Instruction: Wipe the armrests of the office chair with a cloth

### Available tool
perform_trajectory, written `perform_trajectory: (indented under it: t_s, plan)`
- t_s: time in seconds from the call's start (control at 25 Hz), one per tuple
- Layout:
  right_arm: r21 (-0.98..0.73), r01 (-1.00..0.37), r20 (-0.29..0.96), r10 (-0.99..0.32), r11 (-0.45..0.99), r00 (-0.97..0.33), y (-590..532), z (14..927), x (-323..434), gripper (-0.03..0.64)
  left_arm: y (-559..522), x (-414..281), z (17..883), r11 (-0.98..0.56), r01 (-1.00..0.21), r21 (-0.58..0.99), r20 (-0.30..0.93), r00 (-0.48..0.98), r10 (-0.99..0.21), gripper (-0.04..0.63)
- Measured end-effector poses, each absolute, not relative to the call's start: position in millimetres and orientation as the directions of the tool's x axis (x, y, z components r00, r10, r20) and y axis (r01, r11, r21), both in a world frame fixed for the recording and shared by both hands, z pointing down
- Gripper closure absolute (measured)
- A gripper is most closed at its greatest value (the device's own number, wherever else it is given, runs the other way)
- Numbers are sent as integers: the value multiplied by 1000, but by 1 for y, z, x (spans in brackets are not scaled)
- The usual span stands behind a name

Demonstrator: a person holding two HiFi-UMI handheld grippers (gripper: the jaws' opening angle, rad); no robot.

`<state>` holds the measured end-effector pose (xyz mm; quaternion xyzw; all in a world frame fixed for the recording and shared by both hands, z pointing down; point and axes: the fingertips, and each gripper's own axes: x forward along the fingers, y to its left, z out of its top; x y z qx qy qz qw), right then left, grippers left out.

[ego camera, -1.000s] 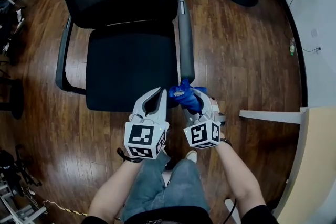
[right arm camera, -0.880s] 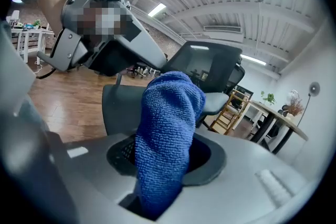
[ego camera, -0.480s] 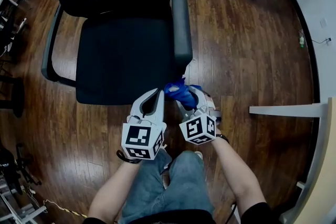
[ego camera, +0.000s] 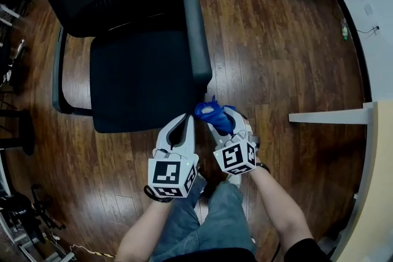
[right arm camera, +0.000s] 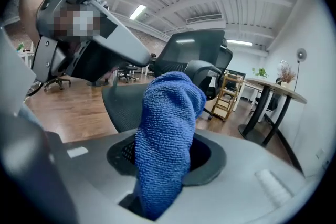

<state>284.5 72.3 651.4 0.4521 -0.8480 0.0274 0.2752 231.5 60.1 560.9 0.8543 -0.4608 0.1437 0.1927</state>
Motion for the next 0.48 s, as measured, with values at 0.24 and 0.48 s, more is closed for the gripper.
perform_trajectory:
  t_s: [0.24, 0.48]
  plan:
    - [128, -861, 505, -780, 492, -371, 69, 612, 307, 476, 53, 255, 532, -546, -807, 225, 438, 585, -683, 592]
    - [-42, -928, 490, -802, 370, -342, 54, 607, 335, 476, 41, 281, 525, -559, -803, 205, 459, 583, -670, 592]
